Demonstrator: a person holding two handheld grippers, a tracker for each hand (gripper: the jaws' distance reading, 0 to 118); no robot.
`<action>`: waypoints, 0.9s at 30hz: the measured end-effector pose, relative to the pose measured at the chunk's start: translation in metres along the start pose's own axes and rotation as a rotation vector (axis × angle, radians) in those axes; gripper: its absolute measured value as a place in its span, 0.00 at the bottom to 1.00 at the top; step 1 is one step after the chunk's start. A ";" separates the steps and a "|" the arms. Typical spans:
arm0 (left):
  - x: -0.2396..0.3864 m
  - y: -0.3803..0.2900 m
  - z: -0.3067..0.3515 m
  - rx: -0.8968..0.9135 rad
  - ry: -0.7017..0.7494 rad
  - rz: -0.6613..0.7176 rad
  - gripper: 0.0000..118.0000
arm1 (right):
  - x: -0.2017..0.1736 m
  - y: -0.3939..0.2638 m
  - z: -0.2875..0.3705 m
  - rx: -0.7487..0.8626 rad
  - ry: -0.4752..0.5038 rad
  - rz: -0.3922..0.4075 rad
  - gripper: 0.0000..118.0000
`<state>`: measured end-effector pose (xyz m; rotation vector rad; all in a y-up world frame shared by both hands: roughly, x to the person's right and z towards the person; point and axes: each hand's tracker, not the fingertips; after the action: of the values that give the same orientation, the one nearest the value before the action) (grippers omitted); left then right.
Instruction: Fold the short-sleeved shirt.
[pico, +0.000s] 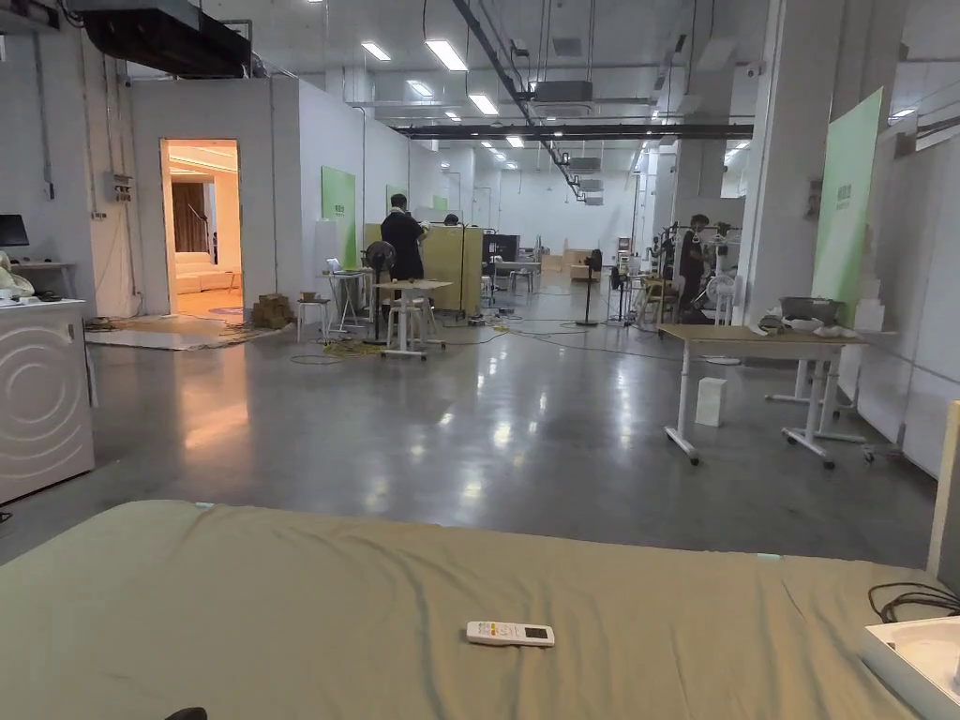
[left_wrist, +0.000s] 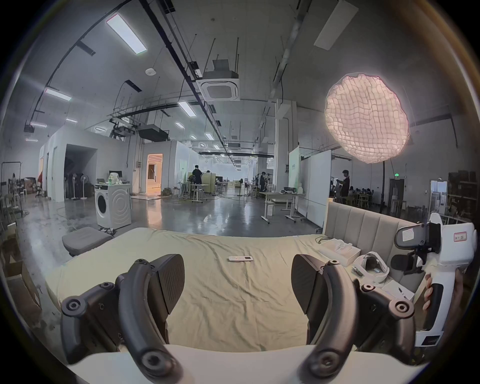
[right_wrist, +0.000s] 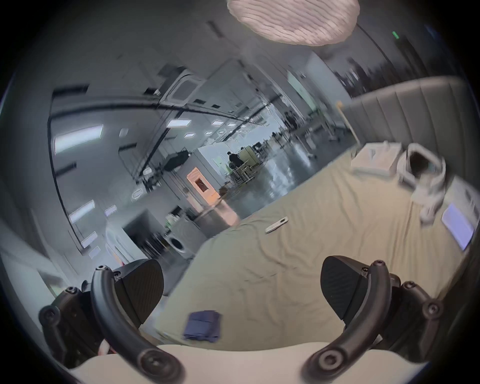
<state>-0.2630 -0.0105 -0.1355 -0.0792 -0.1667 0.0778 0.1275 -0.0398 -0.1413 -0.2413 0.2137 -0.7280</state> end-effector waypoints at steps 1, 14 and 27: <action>0.000 0.000 0.000 0.002 -0.005 0.001 0.76 | 0.000 0.000 0.000 -0.004 -0.006 -0.010 0.99; 0.007 0.000 -0.002 -0.003 -0.016 -0.026 0.76 | -0.022 -0.003 -0.017 -0.130 -0.225 0.129 0.99; 0.009 -0.004 -0.003 0.001 -0.029 -0.053 0.76 | -0.008 -0.005 -0.002 0.046 -0.225 0.178 1.00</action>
<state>-0.2537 -0.0140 -0.1368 -0.0725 -0.1971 0.0264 0.1179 -0.0378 -0.1405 -0.2542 0.0042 -0.5236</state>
